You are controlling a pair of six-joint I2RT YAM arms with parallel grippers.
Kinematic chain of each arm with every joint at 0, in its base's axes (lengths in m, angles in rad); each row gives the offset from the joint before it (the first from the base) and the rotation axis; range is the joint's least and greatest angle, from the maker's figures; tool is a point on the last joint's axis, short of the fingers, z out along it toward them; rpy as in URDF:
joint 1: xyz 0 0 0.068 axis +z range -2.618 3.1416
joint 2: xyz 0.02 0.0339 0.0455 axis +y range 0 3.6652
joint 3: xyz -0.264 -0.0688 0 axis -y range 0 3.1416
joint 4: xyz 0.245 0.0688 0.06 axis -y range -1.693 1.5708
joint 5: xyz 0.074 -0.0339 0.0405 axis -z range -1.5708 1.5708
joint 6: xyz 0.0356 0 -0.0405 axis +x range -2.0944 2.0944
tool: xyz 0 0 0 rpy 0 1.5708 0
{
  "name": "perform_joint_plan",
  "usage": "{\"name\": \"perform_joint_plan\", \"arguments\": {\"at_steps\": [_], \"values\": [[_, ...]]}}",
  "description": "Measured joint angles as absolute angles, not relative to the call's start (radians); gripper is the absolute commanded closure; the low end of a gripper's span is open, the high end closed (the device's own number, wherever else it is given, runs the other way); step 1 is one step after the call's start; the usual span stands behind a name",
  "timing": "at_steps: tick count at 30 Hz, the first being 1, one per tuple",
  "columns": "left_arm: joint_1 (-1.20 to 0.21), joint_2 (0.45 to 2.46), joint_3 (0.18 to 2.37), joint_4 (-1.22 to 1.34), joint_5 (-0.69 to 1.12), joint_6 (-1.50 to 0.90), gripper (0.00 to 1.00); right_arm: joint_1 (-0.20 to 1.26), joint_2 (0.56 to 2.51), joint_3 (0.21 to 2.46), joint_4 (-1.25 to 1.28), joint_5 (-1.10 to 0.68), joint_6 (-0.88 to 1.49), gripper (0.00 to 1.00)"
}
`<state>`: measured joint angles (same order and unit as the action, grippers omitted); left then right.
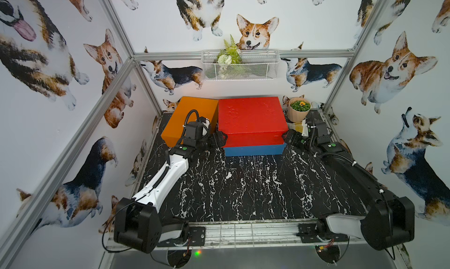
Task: Stack the shoeboxes
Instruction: Adjust the shoebox.
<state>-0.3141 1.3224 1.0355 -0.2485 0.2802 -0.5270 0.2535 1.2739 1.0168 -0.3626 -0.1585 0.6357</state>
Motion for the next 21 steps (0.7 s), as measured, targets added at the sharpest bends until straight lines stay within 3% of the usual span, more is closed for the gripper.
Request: {"name": "perform_joint_plan", "arguments": {"at_steps": [13, 21], "values": [[-0.313, 1.304, 1.116, -0.275, 0.291, -0.528, 0.0, 0.253, 1.235, 1.053, -0.362, -0.166, 0.647, 0.01], [-0.258, 1.33, 1.279, -0.289, 0.321, -0.555, 0.0, 0.226, 1.275, 1.181, -0.372, -0.183, 0.655, 0.04]]}}
